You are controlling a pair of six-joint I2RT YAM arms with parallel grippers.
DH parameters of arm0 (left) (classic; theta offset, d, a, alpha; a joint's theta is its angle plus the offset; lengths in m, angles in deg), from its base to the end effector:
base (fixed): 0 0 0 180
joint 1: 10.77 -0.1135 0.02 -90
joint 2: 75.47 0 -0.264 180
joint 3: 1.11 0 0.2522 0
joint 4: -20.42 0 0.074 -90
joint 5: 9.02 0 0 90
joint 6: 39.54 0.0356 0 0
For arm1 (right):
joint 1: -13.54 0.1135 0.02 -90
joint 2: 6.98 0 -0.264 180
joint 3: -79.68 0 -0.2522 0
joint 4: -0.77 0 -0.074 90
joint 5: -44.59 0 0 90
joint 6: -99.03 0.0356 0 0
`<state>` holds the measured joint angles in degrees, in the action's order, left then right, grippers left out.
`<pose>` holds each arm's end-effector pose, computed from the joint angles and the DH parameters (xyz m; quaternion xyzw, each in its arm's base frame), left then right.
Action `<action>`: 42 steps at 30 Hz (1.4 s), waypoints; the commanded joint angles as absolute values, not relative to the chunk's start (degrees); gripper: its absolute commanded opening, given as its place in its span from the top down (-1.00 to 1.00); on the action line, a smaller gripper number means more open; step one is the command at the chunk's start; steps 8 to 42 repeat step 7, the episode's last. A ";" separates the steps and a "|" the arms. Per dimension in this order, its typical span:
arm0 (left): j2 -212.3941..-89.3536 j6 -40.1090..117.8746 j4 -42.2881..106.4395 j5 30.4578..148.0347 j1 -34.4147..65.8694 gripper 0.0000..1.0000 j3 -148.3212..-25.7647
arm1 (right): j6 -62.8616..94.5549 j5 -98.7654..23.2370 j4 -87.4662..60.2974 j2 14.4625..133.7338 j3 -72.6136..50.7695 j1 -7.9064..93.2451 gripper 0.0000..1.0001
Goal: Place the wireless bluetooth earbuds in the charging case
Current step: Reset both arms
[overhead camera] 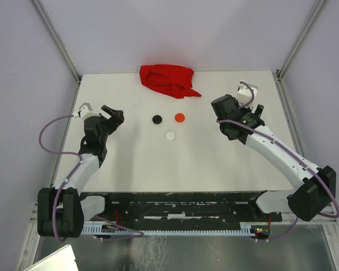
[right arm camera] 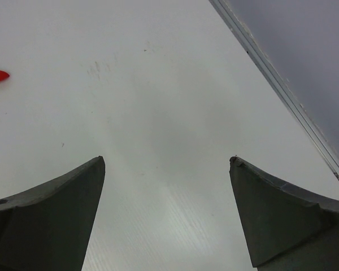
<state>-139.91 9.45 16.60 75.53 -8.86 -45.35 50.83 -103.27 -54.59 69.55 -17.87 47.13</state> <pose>0.2478 -0.0049 0.2337 -0.2945 0.7441 -0.1835 0.5709 0.2414 0.1242 0.3256 0.2260 0.8068 -0.1736 0.5175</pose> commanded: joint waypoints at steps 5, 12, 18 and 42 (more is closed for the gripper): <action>-140.63 10.47 14.10 79.57 -10.65 -0.98 -45.32 | 52.37 -107.80 -53.62 64.80 -19.04 46.96 -0.99; -140.76 10.16 13.89 80.06 -10.81 -0.97 -45.21 | 54.44 -107.56 -52.84 63.69 -19.86 46.98 -0.99; -140.76 10.16 13.89 80.06 -10.81 -0.97 -45.21 | 54.44 -107.56 -52.84 63.69 -19.86 46.98 -0.99; -140.76 10.16 13.89 80.06 -10.81 -0.97 -45.21 | 54.44 -107.56 -52.84 63.69 -19.86 46.98 -0.99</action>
